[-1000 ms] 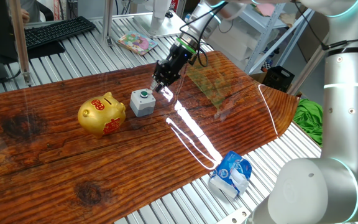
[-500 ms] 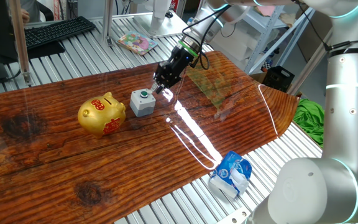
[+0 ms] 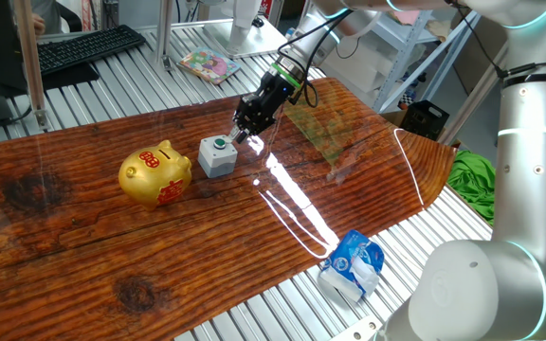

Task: Drop coins into a piggy bank

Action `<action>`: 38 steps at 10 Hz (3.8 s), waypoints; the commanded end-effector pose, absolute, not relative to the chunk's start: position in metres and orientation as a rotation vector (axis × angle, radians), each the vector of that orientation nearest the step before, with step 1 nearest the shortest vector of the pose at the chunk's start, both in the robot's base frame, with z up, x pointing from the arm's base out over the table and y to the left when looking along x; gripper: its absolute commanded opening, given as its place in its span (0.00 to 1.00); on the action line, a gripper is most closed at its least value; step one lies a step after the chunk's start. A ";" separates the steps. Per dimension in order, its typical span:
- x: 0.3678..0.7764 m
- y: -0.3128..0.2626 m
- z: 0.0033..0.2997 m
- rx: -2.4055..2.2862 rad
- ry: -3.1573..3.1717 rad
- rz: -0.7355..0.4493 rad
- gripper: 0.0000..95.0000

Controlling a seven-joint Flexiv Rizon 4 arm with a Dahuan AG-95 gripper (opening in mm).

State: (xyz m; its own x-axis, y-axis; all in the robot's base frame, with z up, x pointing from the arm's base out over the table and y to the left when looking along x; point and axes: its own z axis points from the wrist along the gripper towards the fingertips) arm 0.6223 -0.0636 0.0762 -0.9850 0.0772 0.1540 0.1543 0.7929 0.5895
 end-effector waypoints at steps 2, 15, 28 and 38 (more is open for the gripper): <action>0.626 -0.063 0.075 -0.188 -2.858 -0.962 0.20; 0.632 -0.057 0.070 -0.204 -2.860 -0.985 0.20; 0.636 -0.045 0.089 -0.294 -2.855 -0.948 0.00; 0.640 -0.023 0.133 -0.354 -2.893 -0.675 0.00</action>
